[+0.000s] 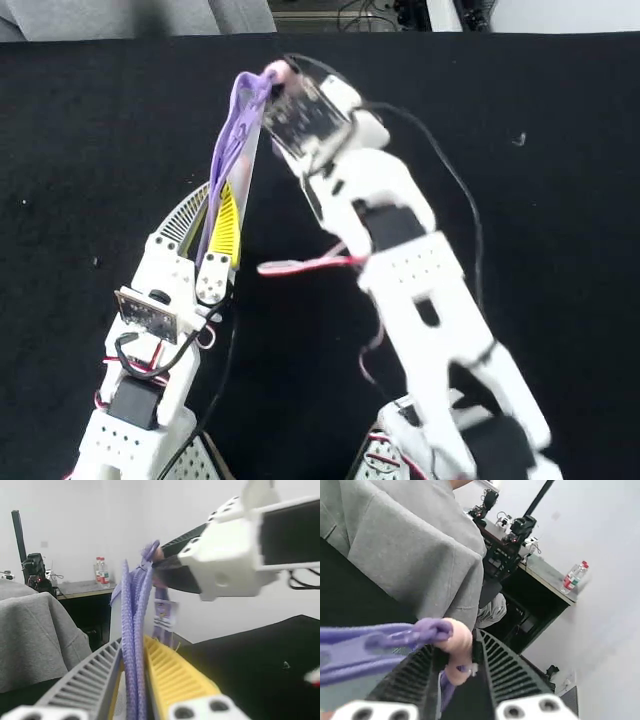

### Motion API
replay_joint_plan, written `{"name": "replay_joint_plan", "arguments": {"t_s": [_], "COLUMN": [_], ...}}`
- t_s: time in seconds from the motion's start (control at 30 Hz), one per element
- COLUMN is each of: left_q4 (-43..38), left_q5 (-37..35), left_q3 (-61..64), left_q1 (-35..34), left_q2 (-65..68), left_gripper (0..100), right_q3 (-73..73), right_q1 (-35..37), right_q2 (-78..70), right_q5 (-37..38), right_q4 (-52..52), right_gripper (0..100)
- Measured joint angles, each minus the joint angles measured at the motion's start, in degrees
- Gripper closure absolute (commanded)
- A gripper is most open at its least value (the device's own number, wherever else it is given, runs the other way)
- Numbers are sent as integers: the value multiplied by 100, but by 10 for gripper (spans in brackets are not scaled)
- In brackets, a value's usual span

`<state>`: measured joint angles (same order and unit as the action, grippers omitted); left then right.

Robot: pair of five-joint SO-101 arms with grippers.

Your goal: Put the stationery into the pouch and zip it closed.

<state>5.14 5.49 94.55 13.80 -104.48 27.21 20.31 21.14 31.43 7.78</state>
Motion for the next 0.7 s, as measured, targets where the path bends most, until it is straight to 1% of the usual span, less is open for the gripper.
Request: {"name": "replay_joint_plan", "arguments": {"t_s": [0.13, 0.27, 0.47, 0.7], "left_q4": [0, 0, 0, 0], "left_q5": [0, 0, 0, 0], "left_q3": [-9, -9, 0, -9], "left_q1": [0, 0, 0, 0], "left_q2": [0, 0, 0, 0], "left_gripper": [973, 973, 973, 973], "right_q3": [-844, -1354, -1451, -1451], "right_q1": [-211, -316, -316, -703], "right_q2": [-976, -1600, -1697, -1697], "right_q5": [0, 0, 0, 0], "right_q4": [18, 26, 26, 35], "right_gripper": [988, 988, 988, 988]}}
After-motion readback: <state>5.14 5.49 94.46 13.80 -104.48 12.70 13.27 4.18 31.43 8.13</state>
